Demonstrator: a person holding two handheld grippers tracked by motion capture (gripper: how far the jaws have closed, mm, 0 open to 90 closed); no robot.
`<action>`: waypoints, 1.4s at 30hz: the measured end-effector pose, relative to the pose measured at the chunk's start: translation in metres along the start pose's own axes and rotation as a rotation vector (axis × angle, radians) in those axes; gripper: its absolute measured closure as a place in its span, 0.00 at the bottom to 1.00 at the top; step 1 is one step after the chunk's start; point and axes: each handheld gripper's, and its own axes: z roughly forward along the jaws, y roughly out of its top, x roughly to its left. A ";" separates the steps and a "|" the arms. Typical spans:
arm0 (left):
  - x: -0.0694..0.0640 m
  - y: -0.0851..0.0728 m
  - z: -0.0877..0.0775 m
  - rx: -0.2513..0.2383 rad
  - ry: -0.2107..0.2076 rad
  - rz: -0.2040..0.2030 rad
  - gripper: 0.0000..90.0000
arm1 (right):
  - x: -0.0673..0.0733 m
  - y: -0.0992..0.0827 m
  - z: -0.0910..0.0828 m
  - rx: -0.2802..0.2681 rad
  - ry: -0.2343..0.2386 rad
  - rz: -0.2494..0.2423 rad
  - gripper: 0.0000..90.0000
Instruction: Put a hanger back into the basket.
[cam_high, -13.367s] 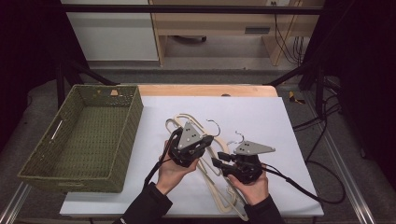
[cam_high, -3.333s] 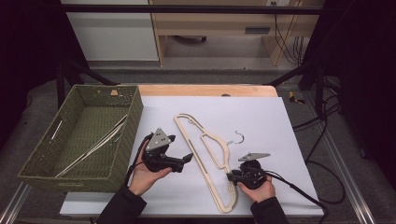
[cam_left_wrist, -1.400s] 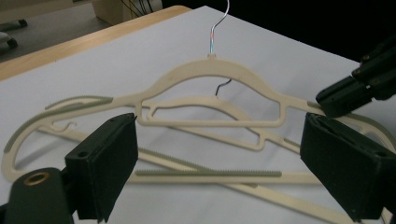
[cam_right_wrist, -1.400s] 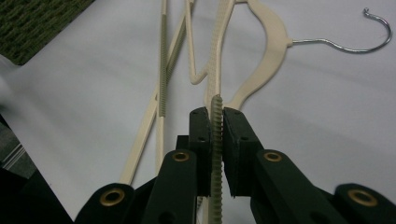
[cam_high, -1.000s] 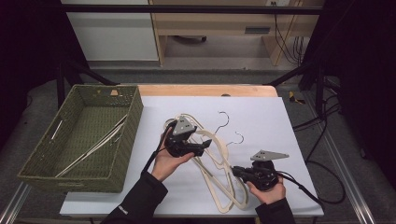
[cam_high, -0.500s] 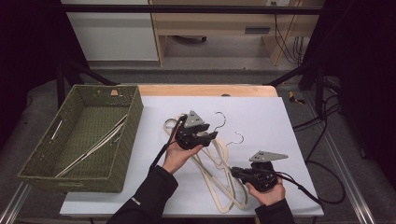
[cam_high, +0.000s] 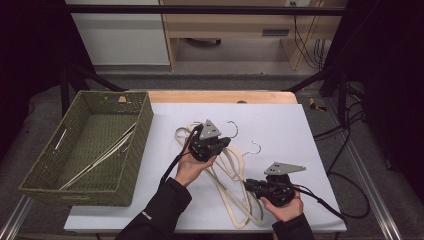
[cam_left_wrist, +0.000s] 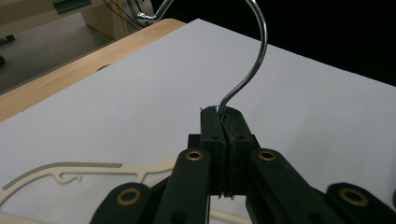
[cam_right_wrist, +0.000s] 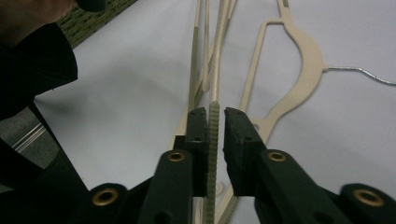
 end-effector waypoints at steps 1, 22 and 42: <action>-0.001 0.000 -0.001 -0.002 0.007 0.006 0.98 | 0.000 0.001 0.001 -0.007 -0.002 -0.005 0.79; -0.005 -0.005 -0.028 -0.048 -0.033 0.012 0.84 | 0.004 0.041 0.049 -0.057 0.032 0.020 0.97; 0.004 -0.053 -0.113 0.010 -0.080 0.024 0.22 | 0.026 0.035 0.017 -0.025 0.233 -0.146 0.97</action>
